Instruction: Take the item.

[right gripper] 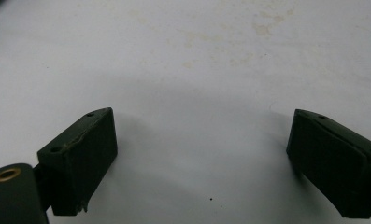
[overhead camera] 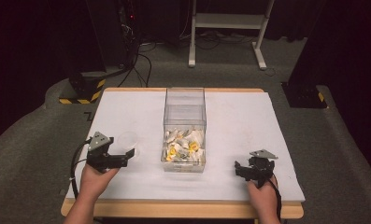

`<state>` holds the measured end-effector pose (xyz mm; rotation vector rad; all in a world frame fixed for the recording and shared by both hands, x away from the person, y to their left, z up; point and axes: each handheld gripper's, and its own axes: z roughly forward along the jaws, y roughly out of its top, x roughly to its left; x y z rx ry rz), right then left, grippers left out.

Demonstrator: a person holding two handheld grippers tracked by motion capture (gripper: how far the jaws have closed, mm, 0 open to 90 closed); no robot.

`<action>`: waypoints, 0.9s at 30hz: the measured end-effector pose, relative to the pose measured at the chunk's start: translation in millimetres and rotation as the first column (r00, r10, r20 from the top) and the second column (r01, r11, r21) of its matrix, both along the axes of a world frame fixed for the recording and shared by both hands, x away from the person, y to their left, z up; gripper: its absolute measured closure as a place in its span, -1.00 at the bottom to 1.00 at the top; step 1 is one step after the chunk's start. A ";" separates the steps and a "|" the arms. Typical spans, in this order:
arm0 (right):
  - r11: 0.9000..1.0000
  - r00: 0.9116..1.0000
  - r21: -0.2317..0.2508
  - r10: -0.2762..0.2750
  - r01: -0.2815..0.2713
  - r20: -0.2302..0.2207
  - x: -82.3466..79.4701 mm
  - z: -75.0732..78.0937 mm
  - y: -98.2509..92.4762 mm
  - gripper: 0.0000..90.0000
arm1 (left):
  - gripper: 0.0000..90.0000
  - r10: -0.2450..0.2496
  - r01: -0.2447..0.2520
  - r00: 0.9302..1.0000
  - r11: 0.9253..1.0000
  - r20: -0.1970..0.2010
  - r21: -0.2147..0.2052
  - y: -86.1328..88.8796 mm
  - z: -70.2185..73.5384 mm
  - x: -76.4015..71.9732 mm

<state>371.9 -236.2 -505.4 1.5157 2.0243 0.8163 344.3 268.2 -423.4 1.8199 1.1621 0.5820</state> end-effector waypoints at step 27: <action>1.000 1.000 0.000 0.000 0.000 0.000 0.0 0.0 0.0 -0.81 | -0.91 -0.110 0.111 0.994 0.994 0.014 -0.003 -46.0 14.4 14.6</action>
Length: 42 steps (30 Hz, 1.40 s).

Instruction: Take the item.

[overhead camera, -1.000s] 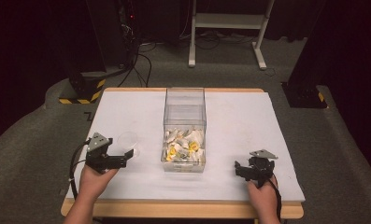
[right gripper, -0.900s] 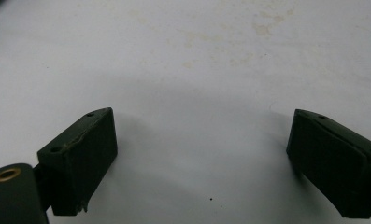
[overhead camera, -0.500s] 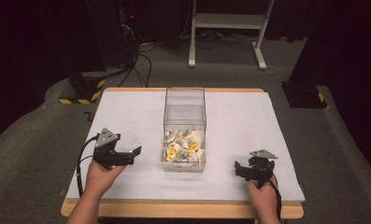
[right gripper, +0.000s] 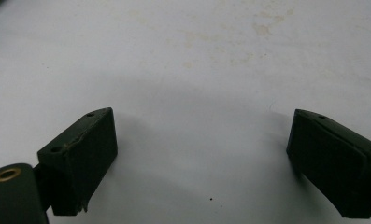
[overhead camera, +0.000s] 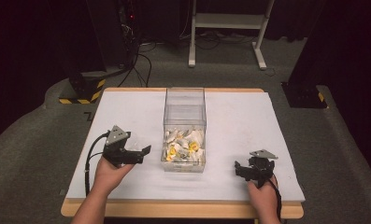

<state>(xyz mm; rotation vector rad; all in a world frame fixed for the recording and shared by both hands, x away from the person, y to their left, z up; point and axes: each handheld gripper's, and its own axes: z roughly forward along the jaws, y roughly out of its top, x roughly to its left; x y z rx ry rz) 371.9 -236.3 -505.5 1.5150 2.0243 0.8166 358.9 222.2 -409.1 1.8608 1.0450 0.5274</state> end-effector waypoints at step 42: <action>1.000 1.000 0.000 0.001 -0.001 -0.001 -0.1 0.1 0.0 -0.81 | -0.84 -0.164 0.164 0.985 0.986 -0.056 -0.005 -64.7 -0.1 17.4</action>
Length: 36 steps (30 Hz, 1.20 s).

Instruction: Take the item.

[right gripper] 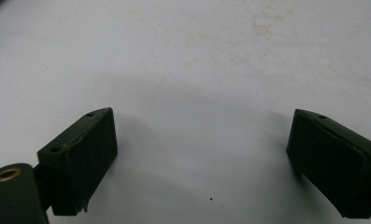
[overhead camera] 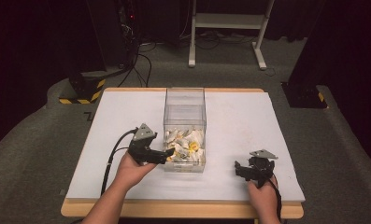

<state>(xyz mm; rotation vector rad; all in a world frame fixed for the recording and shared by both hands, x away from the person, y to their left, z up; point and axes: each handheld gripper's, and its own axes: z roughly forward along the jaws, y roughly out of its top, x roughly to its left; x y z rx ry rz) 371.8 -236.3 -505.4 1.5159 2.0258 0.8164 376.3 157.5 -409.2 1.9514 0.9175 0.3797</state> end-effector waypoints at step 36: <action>1.000 1.000 0.001 0.001 -0.001 0.001 0.1 -0.1 -0.1 -0.81 | 0.43 -0.003 0.025 0.993 0.982 -0.118 0.188 -42.5 -18.2 27.1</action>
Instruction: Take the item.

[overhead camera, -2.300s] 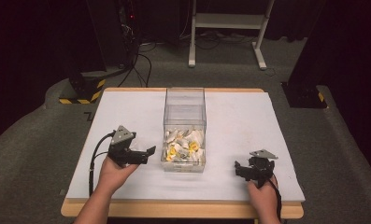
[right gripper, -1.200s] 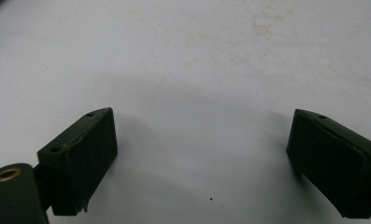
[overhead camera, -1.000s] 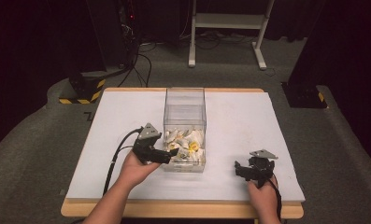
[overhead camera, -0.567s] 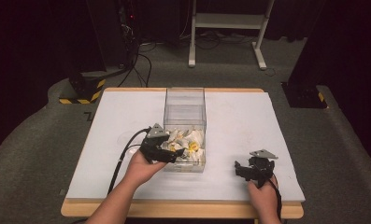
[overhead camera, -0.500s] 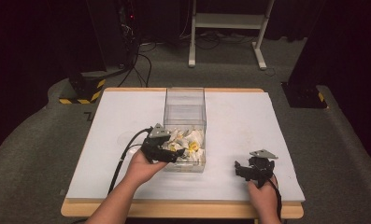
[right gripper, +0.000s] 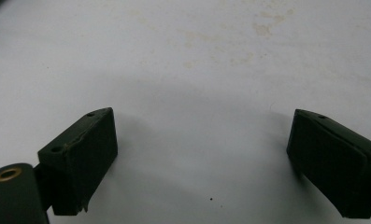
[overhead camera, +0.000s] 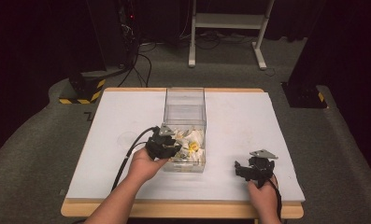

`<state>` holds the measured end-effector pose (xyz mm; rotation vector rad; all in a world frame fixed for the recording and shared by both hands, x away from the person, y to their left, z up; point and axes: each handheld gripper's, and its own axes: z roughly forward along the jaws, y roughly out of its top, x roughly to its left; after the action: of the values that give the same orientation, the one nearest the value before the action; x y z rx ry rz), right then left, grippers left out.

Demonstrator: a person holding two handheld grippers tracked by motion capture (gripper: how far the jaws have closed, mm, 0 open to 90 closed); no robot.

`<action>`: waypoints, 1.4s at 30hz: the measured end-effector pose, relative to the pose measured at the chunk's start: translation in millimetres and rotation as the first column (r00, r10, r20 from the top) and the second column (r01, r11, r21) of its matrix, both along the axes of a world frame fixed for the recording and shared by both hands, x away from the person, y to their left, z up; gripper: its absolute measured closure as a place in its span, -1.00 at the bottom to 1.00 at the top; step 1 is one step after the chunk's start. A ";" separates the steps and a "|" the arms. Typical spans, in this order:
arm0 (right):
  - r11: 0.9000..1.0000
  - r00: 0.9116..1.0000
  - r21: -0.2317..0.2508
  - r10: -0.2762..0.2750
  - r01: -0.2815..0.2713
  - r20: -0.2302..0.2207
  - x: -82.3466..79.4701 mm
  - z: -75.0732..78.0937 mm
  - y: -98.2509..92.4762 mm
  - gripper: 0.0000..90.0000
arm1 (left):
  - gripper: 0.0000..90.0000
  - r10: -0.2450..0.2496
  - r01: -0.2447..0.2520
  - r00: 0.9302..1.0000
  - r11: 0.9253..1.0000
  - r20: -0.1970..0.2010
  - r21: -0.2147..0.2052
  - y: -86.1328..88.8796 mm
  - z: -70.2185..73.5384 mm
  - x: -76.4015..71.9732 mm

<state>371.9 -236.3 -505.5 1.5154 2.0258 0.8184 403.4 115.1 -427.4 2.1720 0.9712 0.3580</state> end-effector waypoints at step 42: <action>1.000 1.000 0.000 0.000 0.000 0.000 -0.1 0.0 0.0 -0.81 | 0.97 -0.026 0.025 0.998 1.000 0.052 0.008 -0.4 -2.7 -8.3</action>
<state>371.9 -236.3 -505.5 1.5156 2.0255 0.8184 395.1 114.7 -430.1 2.1686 0.9139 0.4042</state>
